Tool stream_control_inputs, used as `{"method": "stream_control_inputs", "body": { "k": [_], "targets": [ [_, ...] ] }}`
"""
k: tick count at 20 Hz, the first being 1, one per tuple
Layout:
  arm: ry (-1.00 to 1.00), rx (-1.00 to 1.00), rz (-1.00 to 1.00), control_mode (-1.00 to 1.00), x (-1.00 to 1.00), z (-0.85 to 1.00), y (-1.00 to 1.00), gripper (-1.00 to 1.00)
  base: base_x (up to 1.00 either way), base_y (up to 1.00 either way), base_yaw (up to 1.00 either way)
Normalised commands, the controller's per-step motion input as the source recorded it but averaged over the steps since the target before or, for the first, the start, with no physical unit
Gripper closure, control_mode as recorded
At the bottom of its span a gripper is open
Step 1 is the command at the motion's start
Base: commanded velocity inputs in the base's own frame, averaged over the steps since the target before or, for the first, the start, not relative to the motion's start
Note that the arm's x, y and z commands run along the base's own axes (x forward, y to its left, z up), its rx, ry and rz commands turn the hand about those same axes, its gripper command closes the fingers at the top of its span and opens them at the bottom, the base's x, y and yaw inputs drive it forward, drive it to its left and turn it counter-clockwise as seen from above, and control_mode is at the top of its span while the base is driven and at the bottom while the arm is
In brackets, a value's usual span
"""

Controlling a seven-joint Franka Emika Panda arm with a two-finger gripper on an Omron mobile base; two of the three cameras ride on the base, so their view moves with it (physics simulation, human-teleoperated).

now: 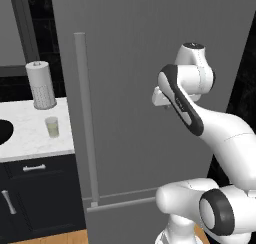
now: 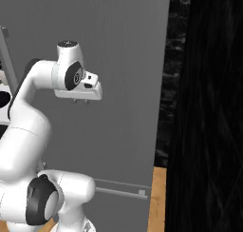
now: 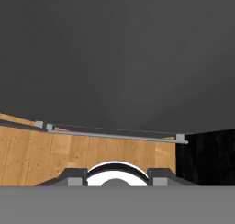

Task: Grab a lemon wedge from the fridge and one ice cube from the ice bowl, and put them in the glass of lemonade.

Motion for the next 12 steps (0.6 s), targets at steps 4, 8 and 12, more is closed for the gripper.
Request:
{"method": "stream_control_inputs", "body": {
  "k": [4,8,12],
  "targets": [
    [0.00,0.00,0.00,-1.00,-0.22,0.00,0.00,-1.00,0.00,0.00,0.00],
    [0.00,0.05,-0.05,-1.00,-0.73,-0.10,-0.01,-1.00,0.00,0.00,0.00],
    [0.00,0.03,-0.02,-1.00,-0.81,-0.28,0.00,-1.00,0.00,0.00,0.00]
  ]
}}
